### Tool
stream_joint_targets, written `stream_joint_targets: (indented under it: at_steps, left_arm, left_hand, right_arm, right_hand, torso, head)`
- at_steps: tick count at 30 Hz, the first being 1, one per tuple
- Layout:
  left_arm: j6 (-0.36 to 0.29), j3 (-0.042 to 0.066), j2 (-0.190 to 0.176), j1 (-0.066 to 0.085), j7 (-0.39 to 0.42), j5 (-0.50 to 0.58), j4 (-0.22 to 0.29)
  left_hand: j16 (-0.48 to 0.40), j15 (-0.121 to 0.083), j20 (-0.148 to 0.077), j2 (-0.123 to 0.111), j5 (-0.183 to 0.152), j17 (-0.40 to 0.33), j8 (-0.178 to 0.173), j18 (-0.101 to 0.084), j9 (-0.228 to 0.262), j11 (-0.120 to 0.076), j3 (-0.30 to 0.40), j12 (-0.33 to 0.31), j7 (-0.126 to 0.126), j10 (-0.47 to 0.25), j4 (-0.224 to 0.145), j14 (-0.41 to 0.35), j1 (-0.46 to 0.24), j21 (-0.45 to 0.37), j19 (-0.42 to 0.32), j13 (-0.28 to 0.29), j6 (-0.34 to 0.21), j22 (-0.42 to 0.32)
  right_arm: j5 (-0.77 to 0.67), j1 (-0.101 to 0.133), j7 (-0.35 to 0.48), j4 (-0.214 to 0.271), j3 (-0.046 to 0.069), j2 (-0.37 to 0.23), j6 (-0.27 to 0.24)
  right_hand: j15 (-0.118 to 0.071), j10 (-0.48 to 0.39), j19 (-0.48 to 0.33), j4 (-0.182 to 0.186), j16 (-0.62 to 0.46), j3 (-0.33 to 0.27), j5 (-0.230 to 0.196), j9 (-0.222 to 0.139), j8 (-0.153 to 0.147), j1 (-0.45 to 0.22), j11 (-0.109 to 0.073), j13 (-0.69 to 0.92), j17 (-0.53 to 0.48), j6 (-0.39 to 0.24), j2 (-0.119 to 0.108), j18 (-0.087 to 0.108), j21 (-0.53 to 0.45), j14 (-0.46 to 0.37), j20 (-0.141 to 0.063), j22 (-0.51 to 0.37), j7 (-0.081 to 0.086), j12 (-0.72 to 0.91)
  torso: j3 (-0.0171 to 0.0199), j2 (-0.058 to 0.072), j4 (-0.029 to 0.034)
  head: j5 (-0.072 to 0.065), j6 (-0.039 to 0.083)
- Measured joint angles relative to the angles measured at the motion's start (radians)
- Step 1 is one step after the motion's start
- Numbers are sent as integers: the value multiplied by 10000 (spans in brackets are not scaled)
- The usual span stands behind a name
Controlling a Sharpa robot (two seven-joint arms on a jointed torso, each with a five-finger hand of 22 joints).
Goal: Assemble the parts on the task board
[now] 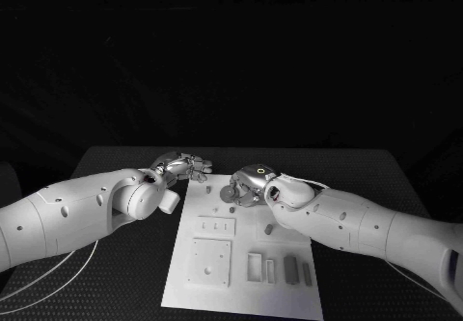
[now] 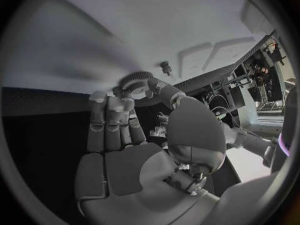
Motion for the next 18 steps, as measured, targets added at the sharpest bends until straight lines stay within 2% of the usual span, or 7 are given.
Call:
stream_joint_targets:
  at_steps: [3,6,12,13,16,18]
  left_arm:
    - [0,0,-17,0,-4,0,-1]
    - [0,0,-38,0,-5,0,-4]
    - [0,0,-96,0,-5,1,-68]
    - [-1,0,-105,0,-5,1,-96]
    - [-1,0,-133,0,-5,1,-210]
    - [0,0,-140,0,1,1,-302]
  left_hand:
    - [0,10,0,0,0,0,0,0,0,0,0,0,0,0,0,-10,0,0,0,0,0,0]
    - [0,10,0,0,0,-1,0,0,0,-1,0,0,0,0,0,-10,0,0,0,0,0,-1]
    - [0,10,0,0,0,9,0,0,-1,-1,-2,0,-36,-1,-2,-10,0,0,0,-1,-35,-1]
    - [0,10,0,0,0,9,0,0,-1,-2,-2,0,-36,-1,-2,-10,0,0,0,-1,-36,-1]
    - [0,10,1,0,0,8,0,0,-1,-2,-2,0,-36,-1,-2,-10,0,0,0,2,-36,-2]
    - [0,10,0,0,0,10,0,-1,3,-2,-2,0,-36,-1,-2,-10,0,0,1,14,-36,-2]
  right_arm:
    - [510,-3,350,99,-1,-192,-339]
    - [1153,24,786,191,24,-364,-721]
    - [2274,167,1548,712,169,-907,-1310]
    - [2418,179,1622,819,217,-1019,-1362]
    - [2772,212,1794,1248,452,-1456,-1479]
    - [3029,256,1888,1531,574,-1828,-1486]
  right_hand:
    - [0,0,0,0,48,0,0,-4,0,0,0,0,0,0,0,0,1,0,1,0,1,25]
    - [0,0,0,-157,48,-127,158,-4,0,105,0,0,-1,-8,105,-1,1,0,1,0,8,26]
    - [0,0,-63,-468,48,-643,504,-5,50,25,0,-38,-1,-10,186,-1,2,0,-25,0,9,26]
    - [0,0,-72,-492,48,-728,514,-4,50,25,0,-39,-1,-10,186,-2,2,0,-32,-1,9,26]
    - [11,-36,-73,-606,48,-938,658,-4,50,-29,36,-54,-2,-13,240,-4,2,-11,-31,-1,11,26]
    - [33,-36,-87,-662,48,-994,606,-5,117,31,36,-58,-13,-16,299,-5,2,-33,-19,-1,13,25]
  torso:
    - [-1,0,0]
    - [-1,0,-8]
    - [4,-2,-24]
    - [7,-2,-30]
    - [24,-4,-48]
    - [37,-11,-70]
  head:
    - [-1,16]
    - [-8,37]
    - [-23,81]
    - [-24,88]
    - [-25,101]
    - [-28,112]
